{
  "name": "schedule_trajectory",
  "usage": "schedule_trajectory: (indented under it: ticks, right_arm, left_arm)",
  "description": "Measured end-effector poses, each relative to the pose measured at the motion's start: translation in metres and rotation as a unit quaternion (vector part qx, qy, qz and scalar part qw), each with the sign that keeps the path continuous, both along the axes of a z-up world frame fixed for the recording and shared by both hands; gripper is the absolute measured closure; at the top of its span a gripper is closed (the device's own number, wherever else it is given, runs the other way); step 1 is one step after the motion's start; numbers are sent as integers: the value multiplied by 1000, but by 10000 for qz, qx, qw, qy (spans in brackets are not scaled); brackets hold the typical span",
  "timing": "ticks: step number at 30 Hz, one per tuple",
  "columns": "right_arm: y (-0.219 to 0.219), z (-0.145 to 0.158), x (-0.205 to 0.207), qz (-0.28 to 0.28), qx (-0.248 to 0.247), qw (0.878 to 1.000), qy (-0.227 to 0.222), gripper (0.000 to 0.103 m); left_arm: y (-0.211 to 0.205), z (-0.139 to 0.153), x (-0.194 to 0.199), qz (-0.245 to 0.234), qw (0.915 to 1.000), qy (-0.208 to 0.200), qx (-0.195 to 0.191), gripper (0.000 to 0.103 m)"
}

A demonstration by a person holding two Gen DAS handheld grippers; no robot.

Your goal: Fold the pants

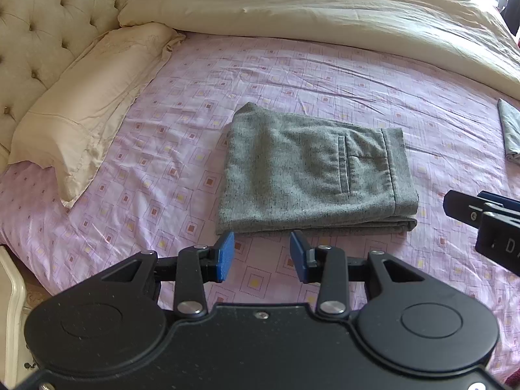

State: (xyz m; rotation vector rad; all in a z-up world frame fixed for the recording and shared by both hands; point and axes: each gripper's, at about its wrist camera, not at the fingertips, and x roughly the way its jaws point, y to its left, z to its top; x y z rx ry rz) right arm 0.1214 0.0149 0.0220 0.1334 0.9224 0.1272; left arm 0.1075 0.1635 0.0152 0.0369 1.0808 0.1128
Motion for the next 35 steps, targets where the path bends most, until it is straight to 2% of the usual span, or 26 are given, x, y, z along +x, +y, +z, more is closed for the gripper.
schedule_trajectory:
  ticks: [35]
  right_arm:
    - [-8, -1, -5, 134, 153, 9998, -27, 67]
  left_arm:
    - [-16, 4, -12, -128, 9998, -50, 128, 53]
